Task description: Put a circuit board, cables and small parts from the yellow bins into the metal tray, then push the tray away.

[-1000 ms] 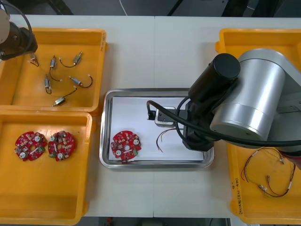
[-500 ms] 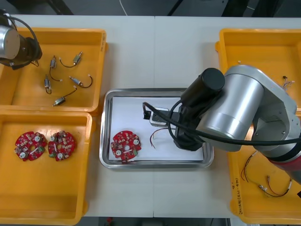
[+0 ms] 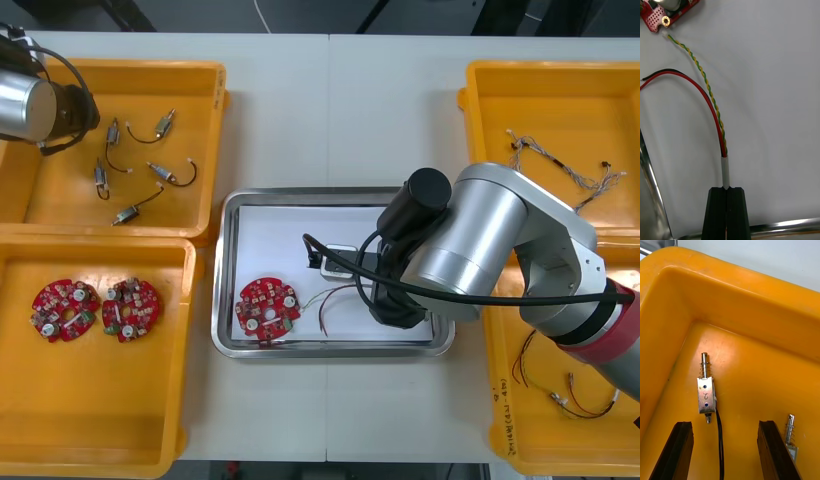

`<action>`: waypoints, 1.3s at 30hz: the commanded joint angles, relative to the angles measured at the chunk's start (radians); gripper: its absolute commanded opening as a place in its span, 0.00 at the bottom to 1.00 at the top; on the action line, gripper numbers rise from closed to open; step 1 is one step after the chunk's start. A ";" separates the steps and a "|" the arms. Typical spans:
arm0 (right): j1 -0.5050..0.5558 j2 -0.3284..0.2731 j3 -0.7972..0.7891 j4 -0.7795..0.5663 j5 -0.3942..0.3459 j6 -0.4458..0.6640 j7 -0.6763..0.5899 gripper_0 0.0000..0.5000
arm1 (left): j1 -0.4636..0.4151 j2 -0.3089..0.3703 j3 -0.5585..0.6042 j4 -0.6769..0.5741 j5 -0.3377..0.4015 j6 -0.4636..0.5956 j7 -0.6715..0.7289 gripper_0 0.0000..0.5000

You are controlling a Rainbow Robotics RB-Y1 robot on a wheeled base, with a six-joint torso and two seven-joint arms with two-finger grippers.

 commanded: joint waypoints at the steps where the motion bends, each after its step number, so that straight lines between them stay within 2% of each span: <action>1: 0.013 0.016 0.030 0.024 -0.008 -0.043 0.024 0.00 | -0.059 -0.010 -0.037 0.044 -0.011 -0.069 -0.069 1.00; 9: 0.028 0.014 0.033 0.028 -0.002 -0.074 0.025 0.00 | -0.059 -0.012 -0.039 0.057 -0.006 -0.092 -0.072 1.00; 11: 0.027 0.014 0.033 0.028 0.004 -0.074 0.025 0.25 | -0.059 -0.013 -0.040 0.069 -0.006 -0.113 -0.071 1.00; 12: 0.028 0.014 0.033 0.028 0.012 -0.075 0.025 0.48 | -0.059 -0.016 -0.039 0.077 -0.005 -0.130 -0.072 1.00; 13: 0.027 0.014 0.033 0.028 0.019 -0.075 0.025 0.81 | -0.059 -0.019 -0.039 0.093 -0.003 -0.159 -0.072 1.00; 14: 0.027 0.014 0.031 0.028 0.026 -0.074 0.025 1.00 | -0.059 -0.024 -0.042 0.112 -0.001 -0.196 -0.074 1.00; 19: 0.027 0.011 0.030 0.027 0.038 -0.074 0.027 1.00 | -0.076 -0.027 -0.083 0.175 0.000 -0.263 -0.075 1.00; 30: 0.027 0.011 0.007 -0.013 0.047 -0.055 0.029 1.00 | -0.076 -0.033 -0.083 0.176 0.011 -0.263 -0.075 1.00; 35: 0.027 0.011 0.001 -0.049 0.085 -0.026 0.029 1.00 | -0.074 -0.033 -0.083 0.178 0.011 -0.263 -0.077 1.00; 36: 0.027 0.011 0.001 -0.061 0.101 -0.015 0.030 1.00 | -0.074 -0.033 -0.083 0.176 0.008 -0.263 -0.077 0.87; 38: 0.027 0.011 0.001 -0.076 0.116 0.001 0.025 1.00 | -0.074 -0.033 -0.083 0.176 0.003 -0.263 -0.077 0.00; 39: 0.027 0.013 0.001 -0.079 0.122 0.009 0.025 1.00 | -0.074 -0.033 -0.083 0.178 0.003 -0.263 -0.077 0.00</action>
